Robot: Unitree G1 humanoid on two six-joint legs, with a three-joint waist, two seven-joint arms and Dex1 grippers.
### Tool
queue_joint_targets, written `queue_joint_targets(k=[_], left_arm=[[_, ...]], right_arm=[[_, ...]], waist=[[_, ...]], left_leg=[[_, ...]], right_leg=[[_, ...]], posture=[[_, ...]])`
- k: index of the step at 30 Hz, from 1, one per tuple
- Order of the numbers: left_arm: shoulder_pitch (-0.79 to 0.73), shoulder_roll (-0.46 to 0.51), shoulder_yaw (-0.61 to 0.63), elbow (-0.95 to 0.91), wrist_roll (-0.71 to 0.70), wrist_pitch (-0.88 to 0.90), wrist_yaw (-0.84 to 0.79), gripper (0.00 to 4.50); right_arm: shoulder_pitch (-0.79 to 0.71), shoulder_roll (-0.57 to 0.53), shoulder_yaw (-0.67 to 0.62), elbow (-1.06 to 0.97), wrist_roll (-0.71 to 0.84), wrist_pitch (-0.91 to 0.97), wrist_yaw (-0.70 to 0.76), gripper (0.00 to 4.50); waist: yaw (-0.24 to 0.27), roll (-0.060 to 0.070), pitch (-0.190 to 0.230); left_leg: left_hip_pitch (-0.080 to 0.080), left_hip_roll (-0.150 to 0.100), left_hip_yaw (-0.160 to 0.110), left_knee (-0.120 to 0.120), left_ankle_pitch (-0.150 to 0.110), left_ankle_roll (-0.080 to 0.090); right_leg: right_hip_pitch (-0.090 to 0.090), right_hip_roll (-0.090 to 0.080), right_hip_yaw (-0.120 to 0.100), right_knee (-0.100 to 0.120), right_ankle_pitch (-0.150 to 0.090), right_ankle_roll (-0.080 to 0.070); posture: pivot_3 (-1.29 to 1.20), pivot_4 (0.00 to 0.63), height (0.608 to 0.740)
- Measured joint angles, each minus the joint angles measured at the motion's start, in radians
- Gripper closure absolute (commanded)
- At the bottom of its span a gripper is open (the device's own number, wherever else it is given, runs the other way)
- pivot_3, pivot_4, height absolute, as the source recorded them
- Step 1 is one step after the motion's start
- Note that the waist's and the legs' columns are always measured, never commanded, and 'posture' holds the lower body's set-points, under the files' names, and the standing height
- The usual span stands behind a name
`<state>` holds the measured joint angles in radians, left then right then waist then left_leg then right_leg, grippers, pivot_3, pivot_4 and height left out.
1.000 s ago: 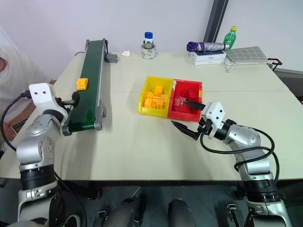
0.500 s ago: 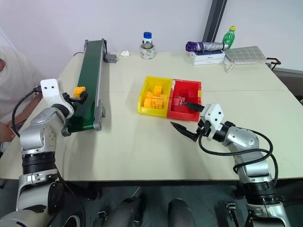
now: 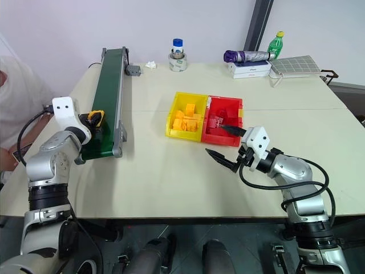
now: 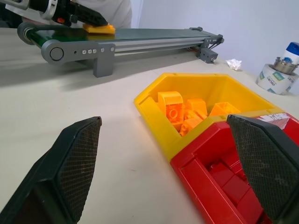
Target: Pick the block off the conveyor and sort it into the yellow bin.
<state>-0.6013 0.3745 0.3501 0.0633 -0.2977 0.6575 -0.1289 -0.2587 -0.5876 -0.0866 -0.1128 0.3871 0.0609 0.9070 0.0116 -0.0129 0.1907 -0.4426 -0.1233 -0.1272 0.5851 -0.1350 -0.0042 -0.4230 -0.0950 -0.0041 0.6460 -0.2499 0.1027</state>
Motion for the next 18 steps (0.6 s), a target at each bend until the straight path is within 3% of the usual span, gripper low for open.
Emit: queue_joint_targets(k=[5,9,14,18], left_arm=[[-0.001,-0.04,-0.054,-0.155,-0.088,-0.024,-0.104,3.25],[-0.045,-0.148,-0.165,-0.147,-0.089,-0.06,-0.119,3.25],[-0.192,-0.331,-0.25,0.108,-0.03,-0.244,-0.106,3.25],[-0.331,-0.389,-0.267,0.413,0.029,-0.405,-0.081,3.25]], right_arm=[[0.0,0.0,0.0,0.0,0.0,0.0,0.002,0.0],[-0.002,0.0,0.001,0.001,0.0,-0.001,0.002,0.0],[-0.007,0.002,0.004,0.001,-0.003,-0.001,-0.004,0.0],[-0.011,0.003,0.004,-0.003,-0.011,-0.001,-0.013,0.0]], waist=[[0.001,0.0,0.0],[0.003,0.0,0.0],[0.003,-0.001,0.0],[-0.004,-0.001,0.001]], left_leg=[[0.0,0.0,0.0,0.002,0.0,0.0],[0.0,0.0,-0.001,0.005,0.0,0.0],[0.0,-0.001,0.0,0.007,0.0,0.001],[0.0,0.0,0.0,0.007,-0.001,0.002]], right_leg=[[0.001,0.0,0.0,0.0,-0.001,-0.001],[0.003,0.0,-0.001,0.0,-0.001,-0.001],[0.006,0.0,-0.001,-0.001,0.0,0.0],[0.005,0.0,-0.001,-0.001,0.001,0.002]], posture=[[0.0,0.15,0.74],[0.0,0.15,0.74],[0.0,0.15,0.74],[0.0,0.15,0.74]])
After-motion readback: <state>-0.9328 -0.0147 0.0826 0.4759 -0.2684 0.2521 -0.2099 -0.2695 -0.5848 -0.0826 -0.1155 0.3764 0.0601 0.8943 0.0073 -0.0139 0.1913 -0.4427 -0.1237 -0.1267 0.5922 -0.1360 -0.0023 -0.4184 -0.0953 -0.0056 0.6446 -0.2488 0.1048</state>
